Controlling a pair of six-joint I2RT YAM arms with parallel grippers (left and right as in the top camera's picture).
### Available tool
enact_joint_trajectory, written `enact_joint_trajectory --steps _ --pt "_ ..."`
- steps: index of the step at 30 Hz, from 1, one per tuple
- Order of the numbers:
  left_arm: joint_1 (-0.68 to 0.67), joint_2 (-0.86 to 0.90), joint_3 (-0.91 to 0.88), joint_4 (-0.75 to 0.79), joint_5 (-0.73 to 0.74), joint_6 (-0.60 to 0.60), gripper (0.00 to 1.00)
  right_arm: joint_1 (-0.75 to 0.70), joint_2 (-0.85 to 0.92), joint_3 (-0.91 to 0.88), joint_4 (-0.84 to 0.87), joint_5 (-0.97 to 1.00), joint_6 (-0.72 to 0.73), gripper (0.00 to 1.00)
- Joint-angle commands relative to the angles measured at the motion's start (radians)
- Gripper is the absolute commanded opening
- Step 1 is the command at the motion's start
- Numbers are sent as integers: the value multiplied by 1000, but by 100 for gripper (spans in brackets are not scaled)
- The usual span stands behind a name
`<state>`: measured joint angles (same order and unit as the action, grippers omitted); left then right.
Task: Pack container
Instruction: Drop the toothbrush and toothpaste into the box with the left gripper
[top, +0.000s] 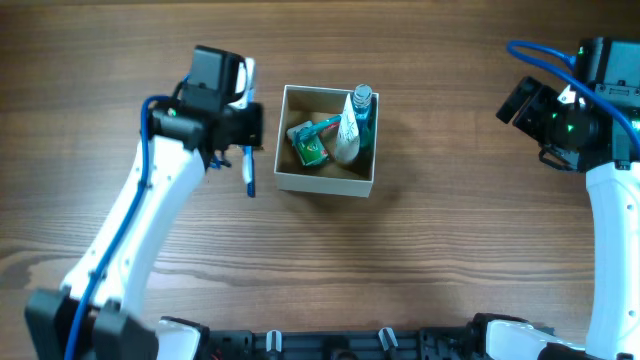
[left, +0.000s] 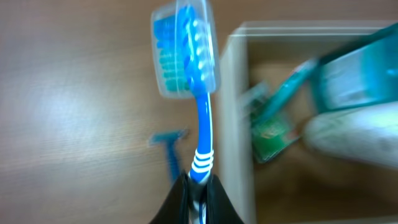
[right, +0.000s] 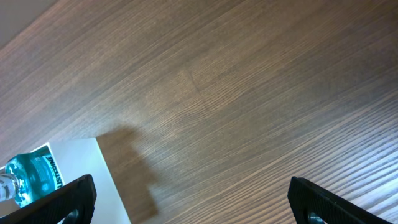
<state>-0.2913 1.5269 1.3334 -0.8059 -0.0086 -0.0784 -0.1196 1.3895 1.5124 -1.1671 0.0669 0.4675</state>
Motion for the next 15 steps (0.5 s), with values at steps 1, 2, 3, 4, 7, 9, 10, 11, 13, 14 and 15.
enact_joint_trajectory --steps 1,2,3,4,7,9,10,11,13,14,15 --pt "-120 -13 10 111 26 -92 4 -2 6 5 3 -5 4 100" --pt "-144 5 10 143 23 -92 4 -2 6 5 3 -5 5 100" --pt "-164 36 10 174 23 -92 4 -2 6 5 3 -5 5 100" --pt "-180 86 10 201 23 -115 4 -2 6 5 3 -5 4 100" --pt "-191 229 10 223 26 -164 4 -2 6 5 3 -5 4 100" --pt "-191 276 10 247 26 -166 10 -2 6 5 3 -5 4 100" --pt "-191 282 10 250 26 -166 15 -2 6 5 3 -5 5 100" --pt "-190 270 10 248 26 -166 26 -2 6 5 3 -5 4 100" --pt "-188 227 10 249 6 -166 45 -2 6 5 3 -5 5 100" --pt "-188 172 10 244 -33 -166 55 -2 6 5 3 -5 5 100" --pt "-188 117 10 228 -70 -165 60 -2 6 5 3 -5 5 100"
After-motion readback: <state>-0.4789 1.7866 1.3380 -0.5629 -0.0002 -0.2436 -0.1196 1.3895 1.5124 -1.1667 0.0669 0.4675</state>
